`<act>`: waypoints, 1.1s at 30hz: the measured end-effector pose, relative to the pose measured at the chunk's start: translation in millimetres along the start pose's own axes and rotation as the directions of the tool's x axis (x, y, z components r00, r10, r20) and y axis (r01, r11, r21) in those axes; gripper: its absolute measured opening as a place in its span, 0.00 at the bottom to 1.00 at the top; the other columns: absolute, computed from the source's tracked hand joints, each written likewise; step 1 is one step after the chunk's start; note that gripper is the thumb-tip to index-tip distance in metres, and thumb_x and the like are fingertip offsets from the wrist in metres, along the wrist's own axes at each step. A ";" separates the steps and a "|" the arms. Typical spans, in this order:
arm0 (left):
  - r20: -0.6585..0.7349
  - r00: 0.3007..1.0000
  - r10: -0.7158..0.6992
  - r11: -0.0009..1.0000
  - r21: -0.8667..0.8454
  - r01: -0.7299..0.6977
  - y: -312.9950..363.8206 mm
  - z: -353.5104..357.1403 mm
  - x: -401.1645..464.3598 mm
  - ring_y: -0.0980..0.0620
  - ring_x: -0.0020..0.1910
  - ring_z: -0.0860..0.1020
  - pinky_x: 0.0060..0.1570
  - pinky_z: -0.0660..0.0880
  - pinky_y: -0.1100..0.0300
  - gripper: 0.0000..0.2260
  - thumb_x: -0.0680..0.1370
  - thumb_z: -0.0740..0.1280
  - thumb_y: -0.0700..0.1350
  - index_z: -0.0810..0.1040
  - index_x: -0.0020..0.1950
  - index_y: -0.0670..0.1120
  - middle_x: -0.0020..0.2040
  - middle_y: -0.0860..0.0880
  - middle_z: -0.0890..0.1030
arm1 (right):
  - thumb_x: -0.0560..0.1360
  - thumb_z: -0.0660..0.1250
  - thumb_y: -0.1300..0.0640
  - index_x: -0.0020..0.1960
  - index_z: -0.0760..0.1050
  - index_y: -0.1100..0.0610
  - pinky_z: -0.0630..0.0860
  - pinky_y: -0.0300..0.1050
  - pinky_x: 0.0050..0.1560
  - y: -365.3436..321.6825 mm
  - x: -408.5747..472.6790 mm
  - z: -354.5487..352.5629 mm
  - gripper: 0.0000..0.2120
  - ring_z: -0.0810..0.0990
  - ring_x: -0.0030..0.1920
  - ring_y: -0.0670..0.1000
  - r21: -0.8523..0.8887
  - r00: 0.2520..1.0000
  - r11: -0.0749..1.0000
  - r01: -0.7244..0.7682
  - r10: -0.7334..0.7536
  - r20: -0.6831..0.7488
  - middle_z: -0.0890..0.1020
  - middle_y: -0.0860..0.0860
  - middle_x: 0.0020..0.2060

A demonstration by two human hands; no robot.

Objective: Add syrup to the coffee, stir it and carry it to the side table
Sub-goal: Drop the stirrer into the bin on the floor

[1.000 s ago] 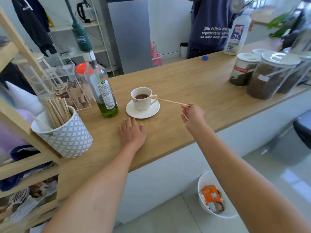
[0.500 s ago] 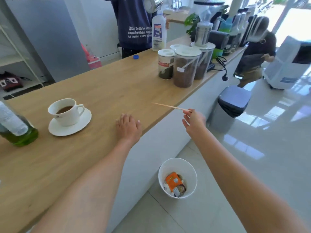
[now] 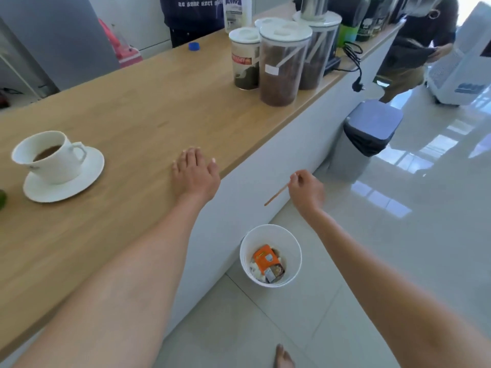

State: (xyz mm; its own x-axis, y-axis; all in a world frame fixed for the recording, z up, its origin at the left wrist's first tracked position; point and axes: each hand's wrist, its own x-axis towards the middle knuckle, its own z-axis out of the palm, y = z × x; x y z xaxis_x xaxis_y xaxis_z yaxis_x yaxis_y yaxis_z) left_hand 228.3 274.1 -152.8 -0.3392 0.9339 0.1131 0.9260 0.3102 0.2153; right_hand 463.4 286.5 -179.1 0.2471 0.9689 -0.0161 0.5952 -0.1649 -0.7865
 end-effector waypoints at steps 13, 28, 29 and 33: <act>-0.033 0.999 0.002 1.000 0.016 -0.002 -2.6 7.8 -1.5 0.43 0.75 0.56 0.73 0.50 0.44 0.26 0.81 0.49 0.53 0.60 0.75 0.41 0.76 0.42 0.61 | 0.78 0.53 0.55 0.46 0.74 0.61 0.68 0.43 0.41 66.5 -17.8 59.0 0.14 0.74 0.42 0.56 -0.326 0.910 0.937 -0.124 0.238 0.339 0.78 0.58 0.43; -0.005 1.000 0.003 1.000 0.002 -0.003 -4.2 7.4 -1.8 0.44 0.76 0.54 0.74 0.49 0.45 0.26 0.81 0.48 0.54 0.58 0.76 0.42 0.77 0.42 0.59 | 0.77 0.56 0.53 0.64 0.74 0.57 0.70 0.43 0.49 55.2 -6.8 31.5 0.19 0.78 0.56 0.55 -0.284 0.928 0.956 -0.071 0.168 0.333 0.80 0.55 0.60; 0.015 1.000 0.002 1.000 -0.002 -0.002 -4.5 6.8 -1.4 0.44 0.76 0.54 0.74 0.48 0.46 0.26 0.81 0.48 0.54 0.58 0.76 0.42 0.77 0.43 0.58 | 0.77 0.56 0.53 0.65 0.73 0.57 0.69 0.41 0.46 51.6 -5.4 29.0 0.19 0.79 0.50 0.53 -0.281 0.927 0.958 -0.058 0.157 0.342 0.80 0.55 0.60; 0.145 0.989 -0.008 0.999 -0.038 0.014 -8.0 -1.2 0.0 0.47 0.77 0.49 0.75 0.43 0.48 0.27 0.81 0.48 0.56 0.54 0.77 0.44 0.79 0.46 0.53 | 0.77 0.56 0.54 0.65 0.72 0.57 0.71 0.40 0.46 26.8 2.0 19.4 0.19 0.80 0.47 0.52 -0.273 0.923 0.960 0.067 0.044 0.382 0.80 0.55 0.59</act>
State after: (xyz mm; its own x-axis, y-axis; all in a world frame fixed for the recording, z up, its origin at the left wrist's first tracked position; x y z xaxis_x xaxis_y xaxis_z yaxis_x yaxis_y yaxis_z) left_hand 220.7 271.3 -153.4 -0.3192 0.9472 -0.0310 0.9141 0.3163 0.2538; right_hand 465.1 287.6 -212.2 -0.0373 0.9577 -0.2855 0.7964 -0.1441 -0.5873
